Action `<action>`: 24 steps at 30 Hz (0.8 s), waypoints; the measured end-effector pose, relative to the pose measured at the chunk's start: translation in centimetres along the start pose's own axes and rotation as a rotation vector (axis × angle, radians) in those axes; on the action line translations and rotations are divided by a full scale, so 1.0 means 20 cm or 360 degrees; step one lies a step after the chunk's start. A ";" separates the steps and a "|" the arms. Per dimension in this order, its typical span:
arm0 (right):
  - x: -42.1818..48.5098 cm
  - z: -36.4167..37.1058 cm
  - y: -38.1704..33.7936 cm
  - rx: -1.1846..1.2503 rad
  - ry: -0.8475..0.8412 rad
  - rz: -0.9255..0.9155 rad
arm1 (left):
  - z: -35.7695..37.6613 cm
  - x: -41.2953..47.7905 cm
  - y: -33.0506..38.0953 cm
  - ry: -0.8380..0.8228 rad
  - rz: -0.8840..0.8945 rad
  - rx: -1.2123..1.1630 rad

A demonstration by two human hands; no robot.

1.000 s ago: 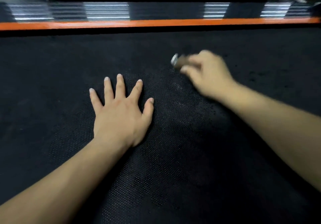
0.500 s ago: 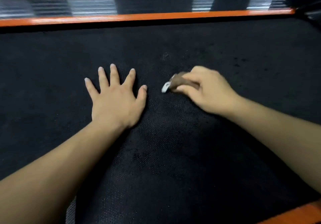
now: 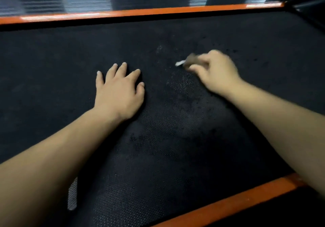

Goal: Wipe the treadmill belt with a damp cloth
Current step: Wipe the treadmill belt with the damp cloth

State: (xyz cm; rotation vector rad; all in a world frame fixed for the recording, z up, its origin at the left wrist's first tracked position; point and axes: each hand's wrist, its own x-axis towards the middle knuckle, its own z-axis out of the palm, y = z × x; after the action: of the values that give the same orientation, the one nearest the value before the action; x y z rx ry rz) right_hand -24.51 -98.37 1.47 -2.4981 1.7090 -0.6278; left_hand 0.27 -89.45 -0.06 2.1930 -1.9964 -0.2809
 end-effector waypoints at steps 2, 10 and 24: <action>0.05 0.01 0.05 0.0000 0.0085 0.0194 | 0.02 -0.06 0.09 -0.0032 -0.0021 0.0003; -0.31 -0.07 -0.05 0.0116 -0.0158 -0.0372 | 0.11 -0.18 0.19 -0.0047 -0.0101 0.0108; -0.41 -0.14 0.07 0.0156 -0.0112 -0.0152 | 0.11 -0.20 0.20 -0.0088 -0.0126 0.0184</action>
State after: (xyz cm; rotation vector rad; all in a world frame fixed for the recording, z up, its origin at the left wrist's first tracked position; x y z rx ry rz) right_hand -29.24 -90.89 1.19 -2.5144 1.5055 -0.6073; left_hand -4.52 -85.75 -1.11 2.3635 -2.0043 -0.2447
